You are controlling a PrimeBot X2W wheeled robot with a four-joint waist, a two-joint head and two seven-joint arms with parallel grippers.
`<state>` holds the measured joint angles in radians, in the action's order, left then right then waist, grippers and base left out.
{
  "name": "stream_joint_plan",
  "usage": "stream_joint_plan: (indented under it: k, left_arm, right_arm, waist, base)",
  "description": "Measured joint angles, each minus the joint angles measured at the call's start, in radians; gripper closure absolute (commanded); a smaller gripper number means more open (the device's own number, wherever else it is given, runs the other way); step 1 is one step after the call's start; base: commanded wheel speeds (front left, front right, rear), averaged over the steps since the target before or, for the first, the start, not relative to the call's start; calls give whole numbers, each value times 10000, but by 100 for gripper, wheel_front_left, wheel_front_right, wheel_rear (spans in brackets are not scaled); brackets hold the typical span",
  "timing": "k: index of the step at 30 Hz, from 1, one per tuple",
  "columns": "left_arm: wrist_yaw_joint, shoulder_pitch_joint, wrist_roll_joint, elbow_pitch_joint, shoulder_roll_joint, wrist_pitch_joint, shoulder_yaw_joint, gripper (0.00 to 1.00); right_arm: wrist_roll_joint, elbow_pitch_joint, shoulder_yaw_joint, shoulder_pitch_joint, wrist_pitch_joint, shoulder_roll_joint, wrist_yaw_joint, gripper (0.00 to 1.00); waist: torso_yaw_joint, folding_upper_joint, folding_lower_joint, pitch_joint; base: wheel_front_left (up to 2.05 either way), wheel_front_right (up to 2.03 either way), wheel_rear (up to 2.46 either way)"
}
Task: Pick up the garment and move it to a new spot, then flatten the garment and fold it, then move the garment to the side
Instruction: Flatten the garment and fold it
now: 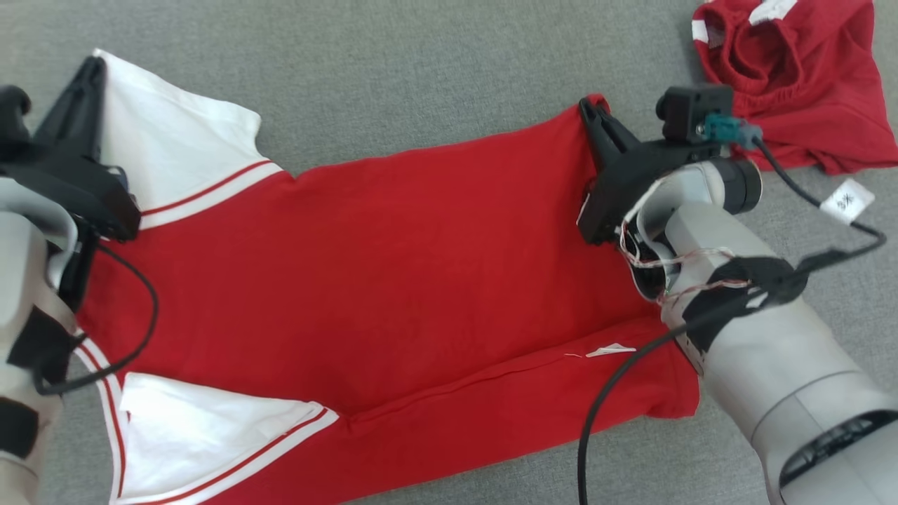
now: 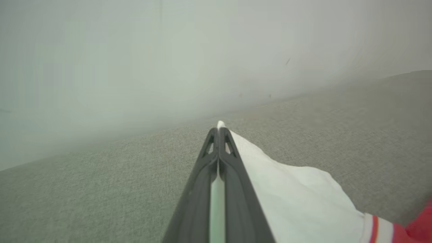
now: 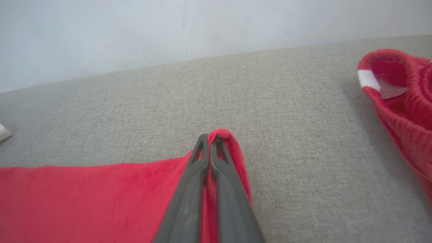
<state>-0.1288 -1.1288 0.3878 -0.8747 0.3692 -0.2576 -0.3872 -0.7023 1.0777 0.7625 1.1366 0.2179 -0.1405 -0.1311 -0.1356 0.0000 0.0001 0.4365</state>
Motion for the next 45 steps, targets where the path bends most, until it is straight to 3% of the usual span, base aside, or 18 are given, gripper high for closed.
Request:
stream_joint_plan:
  k: [13, 19, 31, 39, 45]
  left_arm:
    - [180, 3218, 767, 3862, 2, -31, 1269, 100]
    - [337, 4591, 1172, 5308, -159, -31, 1804, 100]
    - [324, 7200, 2052, 7618, -949, -33, 2696, 100]
    - [98, 8855, 2522, 8412, -1273, -33, 2510, 100]
    - [73, 9675, 2276, 8629, -1484, -33, 2462, 100]
  right_arm:
    - [-1095, -2098, 1009, -1770, 435, -1407, 0, 100]
    - [-1321, -2846, 888, -2370, 458, -1962, 0, 100]
    - [-1438, -3411, 533, -3690, 460, -2293, 0, 100]
    - [-1438, -3509, 320, -4367, 460, -2456, 0, 100]
    - [-1499, -3586, 253, -4742, 460, -2541, 0, 100]
  waist:
    - [257, -1, -2, -922]
    - [466, -1, -2, -1259]
    - [845, -1, -3, -1901]
    - [1078, -2, -3, -2280]
    - [1232, -1, -2, -2452]
  base:
    - [0, 0, 0]
    - [0, 0, 0]
    - [0, 0, 0]
    - [0, 0, 0]
    - [0, 0, 0]
